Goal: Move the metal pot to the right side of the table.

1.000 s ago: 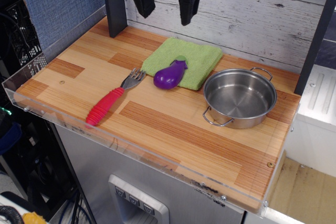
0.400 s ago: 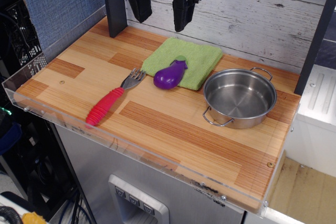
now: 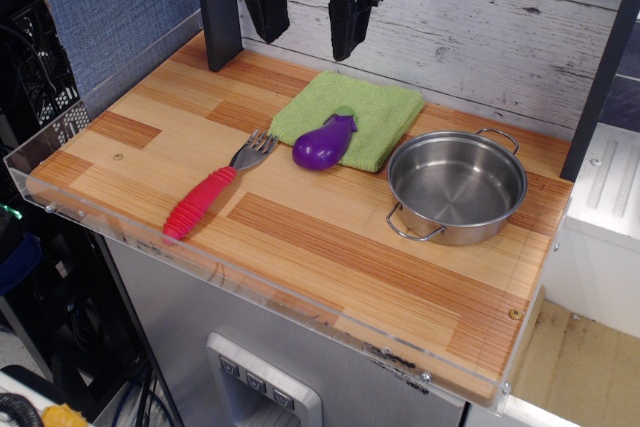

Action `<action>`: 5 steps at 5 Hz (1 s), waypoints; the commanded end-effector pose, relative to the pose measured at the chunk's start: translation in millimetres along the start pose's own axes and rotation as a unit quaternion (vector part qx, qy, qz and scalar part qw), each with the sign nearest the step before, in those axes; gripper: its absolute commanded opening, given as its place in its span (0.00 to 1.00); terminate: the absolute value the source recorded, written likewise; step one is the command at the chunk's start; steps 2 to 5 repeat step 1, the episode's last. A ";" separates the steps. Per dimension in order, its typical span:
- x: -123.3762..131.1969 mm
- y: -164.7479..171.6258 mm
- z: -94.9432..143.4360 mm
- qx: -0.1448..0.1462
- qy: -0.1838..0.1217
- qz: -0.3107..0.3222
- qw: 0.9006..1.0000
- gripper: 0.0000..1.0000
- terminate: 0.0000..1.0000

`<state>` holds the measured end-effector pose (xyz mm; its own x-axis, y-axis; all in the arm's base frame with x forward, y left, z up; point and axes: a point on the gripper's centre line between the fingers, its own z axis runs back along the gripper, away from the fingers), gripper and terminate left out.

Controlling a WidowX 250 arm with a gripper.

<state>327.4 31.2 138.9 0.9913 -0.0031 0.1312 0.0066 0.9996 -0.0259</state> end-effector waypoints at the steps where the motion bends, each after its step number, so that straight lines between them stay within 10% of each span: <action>1: -6.1 -0.7 16.2 0.003 -0.023 0.001 1.000 1.00 1.00; 5: -6.1 -0.7 16.2 0.003 -0.023 0.001 1.000 1.00 1.00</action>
